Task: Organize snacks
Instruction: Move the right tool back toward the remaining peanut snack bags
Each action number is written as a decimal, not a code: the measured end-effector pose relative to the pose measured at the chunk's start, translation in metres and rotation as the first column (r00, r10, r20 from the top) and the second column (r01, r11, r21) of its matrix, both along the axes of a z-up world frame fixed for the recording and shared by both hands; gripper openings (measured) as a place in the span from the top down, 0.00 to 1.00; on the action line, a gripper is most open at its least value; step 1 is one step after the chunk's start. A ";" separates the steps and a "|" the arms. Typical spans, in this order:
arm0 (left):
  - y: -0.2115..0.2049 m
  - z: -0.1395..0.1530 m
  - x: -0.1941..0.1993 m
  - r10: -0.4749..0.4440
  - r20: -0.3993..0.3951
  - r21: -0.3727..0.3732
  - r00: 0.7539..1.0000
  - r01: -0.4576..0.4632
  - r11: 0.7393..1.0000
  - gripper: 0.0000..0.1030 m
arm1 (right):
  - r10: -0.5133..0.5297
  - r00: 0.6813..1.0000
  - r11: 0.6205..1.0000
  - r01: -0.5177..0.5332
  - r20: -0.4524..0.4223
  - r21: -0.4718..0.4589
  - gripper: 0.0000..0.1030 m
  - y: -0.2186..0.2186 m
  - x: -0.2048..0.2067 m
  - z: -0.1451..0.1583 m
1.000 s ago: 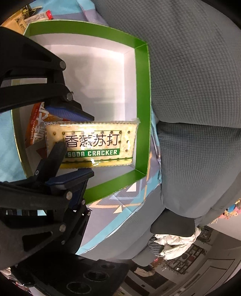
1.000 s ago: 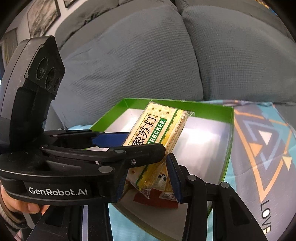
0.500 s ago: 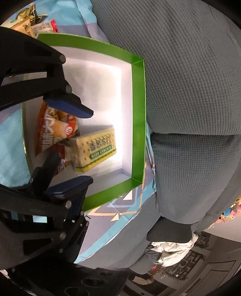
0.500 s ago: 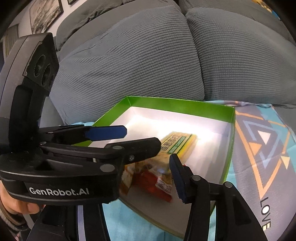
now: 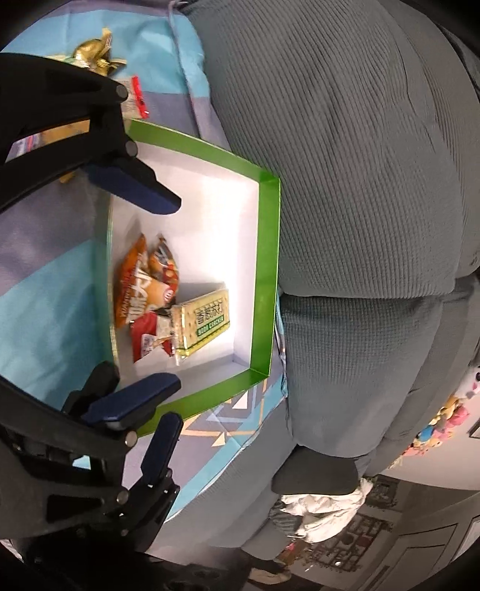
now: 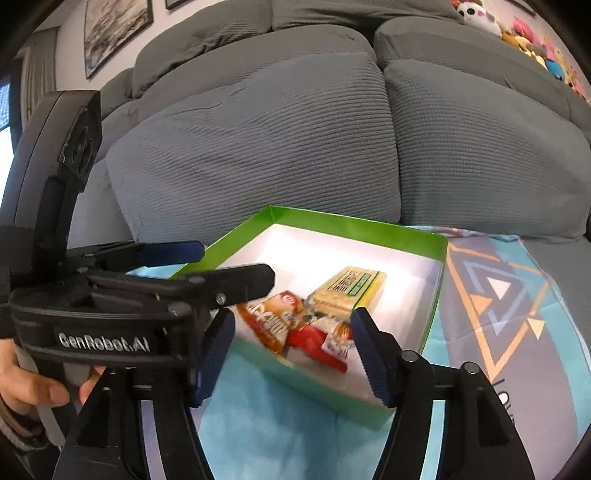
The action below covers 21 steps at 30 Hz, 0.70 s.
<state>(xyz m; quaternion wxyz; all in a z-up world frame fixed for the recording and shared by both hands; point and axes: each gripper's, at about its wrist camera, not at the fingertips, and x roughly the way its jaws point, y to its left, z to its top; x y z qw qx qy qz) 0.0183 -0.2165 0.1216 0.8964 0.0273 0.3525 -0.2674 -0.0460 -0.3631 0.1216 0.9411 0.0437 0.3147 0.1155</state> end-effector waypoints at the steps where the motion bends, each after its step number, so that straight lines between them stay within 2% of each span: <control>1: 0.002 0.000 -0.003 0.007 0.003 0.001 1.000 -0.007 1.000 0.14 | 0.002 1.000 1.000 -0.002 0.003 0.001 0.29 0.002 -0.005 0.000; 5: 0.013 0.001 -0.018 0.030 0.018 0.015 0.999 -0.030 0.999 0.13 | 0.016 1.000 0.999 -0.016 0.001 0.031 0.28 0.006 -0.021 0.001; 7: 0.014 0.002 -0.025 0.040 0.021 0.013 0.999 -0.040 0.999 0.09 | 0.020 1.000 0.999 -0.020 -0.003 0.036 0.27 0.007 -0.025 0.001; 8: 0.017 0.002 -0.029 0.047 0.023 0.010 0.999 -0.047 0.999 0.02 | 0.024 1.000 0.999 -0.024 -0.006 0.036 0.27 0.009 -0.028 0.001; 9: 0.021 0.003 -0.033 0.055 0.031 0.002 0.998 -0.055 0.998 0.00 | 0.026 1.000 0.999 -0.026 -0.008 0.036 0.27 0.010 -0.030 0.001; 15: 0.033 0.005 -0.056 0.075 0.056 -0.013 0.996 -0.074 0.997 0.00 | 0.053 0.998 0.998 -0.052 -0.036 0.027 0.27 0.020 -0.044 -0.001; 21: 0.060 0.003 -0.075 0.104 0.048 -0.048 0.993 -0.102 0.994 0.00 | 0.107 0.992 0.994 -0.105 -0.061 0.031 0.27 0.037 -0.057 -0.006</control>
